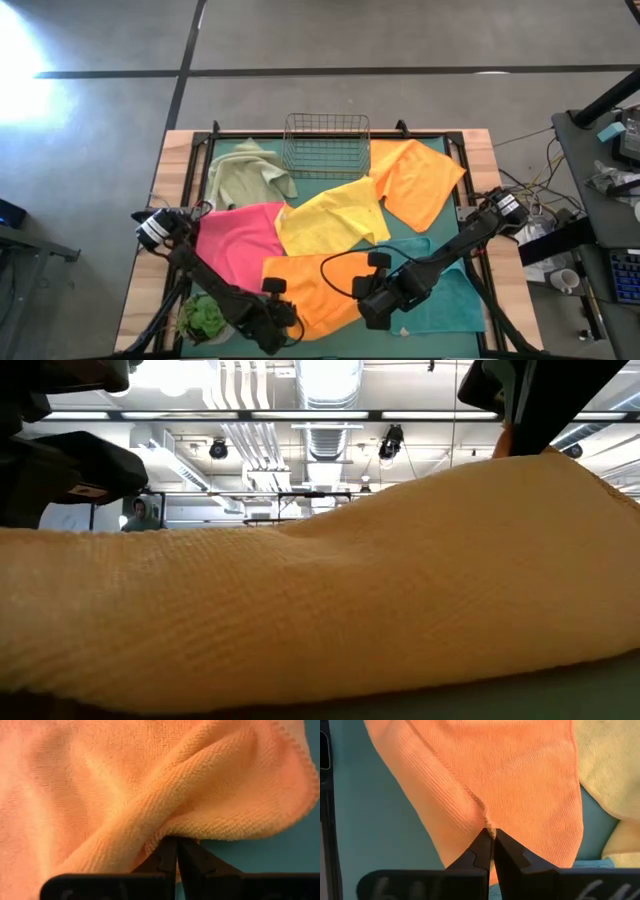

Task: Fold microfiber towels
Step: Fold the bottom orange microfiber towel

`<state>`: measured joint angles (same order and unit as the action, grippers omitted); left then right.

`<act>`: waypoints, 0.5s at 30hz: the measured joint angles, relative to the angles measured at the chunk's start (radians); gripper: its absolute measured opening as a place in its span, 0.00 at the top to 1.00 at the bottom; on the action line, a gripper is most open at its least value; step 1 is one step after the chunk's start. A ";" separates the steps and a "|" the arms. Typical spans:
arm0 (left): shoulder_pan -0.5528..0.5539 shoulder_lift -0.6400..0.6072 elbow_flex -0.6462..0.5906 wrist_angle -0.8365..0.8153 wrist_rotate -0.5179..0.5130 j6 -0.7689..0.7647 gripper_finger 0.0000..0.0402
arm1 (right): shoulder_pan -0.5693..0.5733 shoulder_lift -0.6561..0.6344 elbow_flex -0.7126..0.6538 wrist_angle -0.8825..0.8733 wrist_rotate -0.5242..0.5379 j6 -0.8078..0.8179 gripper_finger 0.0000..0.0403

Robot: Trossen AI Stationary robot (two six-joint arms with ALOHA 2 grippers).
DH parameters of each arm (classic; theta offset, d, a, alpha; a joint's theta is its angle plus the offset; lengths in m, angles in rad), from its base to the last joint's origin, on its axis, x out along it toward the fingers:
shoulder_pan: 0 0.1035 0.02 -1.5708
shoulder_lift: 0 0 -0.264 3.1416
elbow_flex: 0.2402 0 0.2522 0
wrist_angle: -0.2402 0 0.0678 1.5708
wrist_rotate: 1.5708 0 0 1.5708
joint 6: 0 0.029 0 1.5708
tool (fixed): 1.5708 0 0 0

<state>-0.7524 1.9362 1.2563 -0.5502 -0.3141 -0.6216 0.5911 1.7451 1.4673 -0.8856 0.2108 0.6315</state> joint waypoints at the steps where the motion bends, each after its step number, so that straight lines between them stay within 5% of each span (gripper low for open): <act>1: 0.000 -0.012 -0.002 -0.002 -0.001 0.000 1.00 | 0.000 0.000 0.000 0.001 0.000 0.000 0.98; 15: -0.013 -0.064 -0.004 0.010 0.012 -0.001 0.75 | 0.002 0.000 0.000 0.000 0.000 -0.021 0.98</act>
<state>-0.7650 1.8717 1.2523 -0.5407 -0.3026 -0.6225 0.5934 1.7451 1.4673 -0.8855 0.2111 0.6106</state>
